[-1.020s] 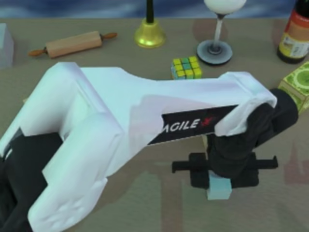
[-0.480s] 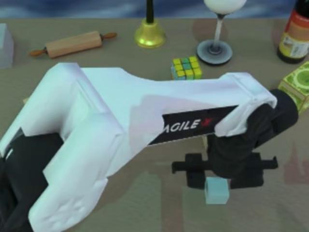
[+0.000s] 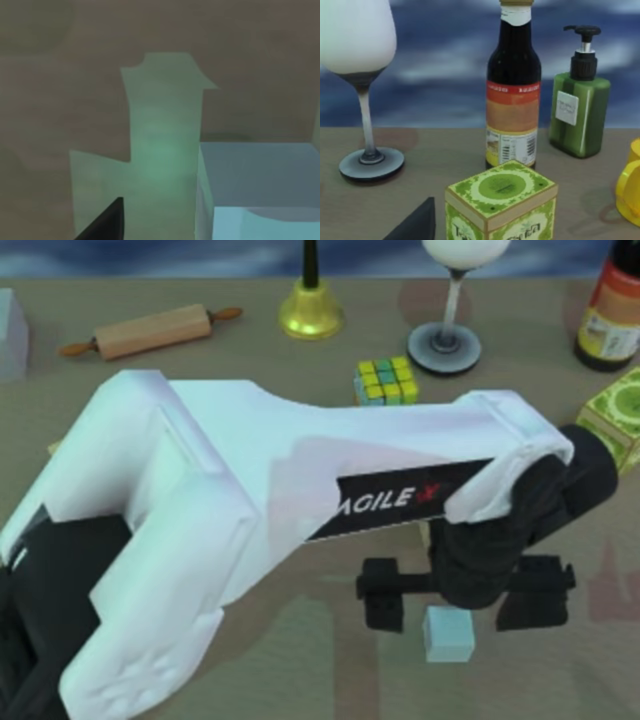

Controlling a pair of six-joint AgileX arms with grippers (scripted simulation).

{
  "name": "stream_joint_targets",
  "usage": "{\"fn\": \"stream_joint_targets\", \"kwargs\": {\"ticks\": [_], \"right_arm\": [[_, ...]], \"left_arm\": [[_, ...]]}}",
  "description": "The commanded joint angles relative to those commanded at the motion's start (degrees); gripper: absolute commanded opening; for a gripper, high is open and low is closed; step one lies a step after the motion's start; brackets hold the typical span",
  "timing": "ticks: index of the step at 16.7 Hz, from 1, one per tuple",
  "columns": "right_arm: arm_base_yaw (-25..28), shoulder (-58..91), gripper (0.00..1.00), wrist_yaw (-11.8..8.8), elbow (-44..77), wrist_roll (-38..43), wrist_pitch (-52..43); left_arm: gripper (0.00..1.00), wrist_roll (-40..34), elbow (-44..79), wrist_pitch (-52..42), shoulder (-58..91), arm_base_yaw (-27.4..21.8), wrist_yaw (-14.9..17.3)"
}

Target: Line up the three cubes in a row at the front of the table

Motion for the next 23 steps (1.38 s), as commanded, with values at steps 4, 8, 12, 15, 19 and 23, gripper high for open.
{"fn": "stream_joint_targets", "kwargs": {"ticks": [4, 8, 12, 15, 19, 23], "right_arm": [[0.0, 0.0, 1.0, 0.0, 0.0, 0.0, 0.0], [0.0, 0.0, 1.0, 0.0, 0.0, 0.0, 0.0], [0.0, 0.0, 1.0, 0.0, 0.0, 0.0, 0.0], [0.0, 0.0, 1.0, 0.0, 0.0, 0.0, 0.0], [0.58, 1.58, 1.0, -0.08, 1.59, 0.41, -1.14], [3.51, 11.3, 1.0, -0.19, 11.28, 2.63, -7.75]], "left_arm": [[1.0, 0.0, 0.21, -0.21, -0.03, 0.04, 0.0], [1.0, -0.4, 5.46, -6.41, -0.95, 0.4, -0.04], [1.0, -0.46, 11.26, -13.77, -2.29, 0.74, -0.03], [1.0, -0.43, 11.79, -14.28, -2.51, 0.8, -0.03], [1.0, -0.09, 10.0, -13.05, -4.01, 1.42, -0.13], [1.0, 2.05, 0.04, -6.69, -14.56, 7.18, -0.47]]}}
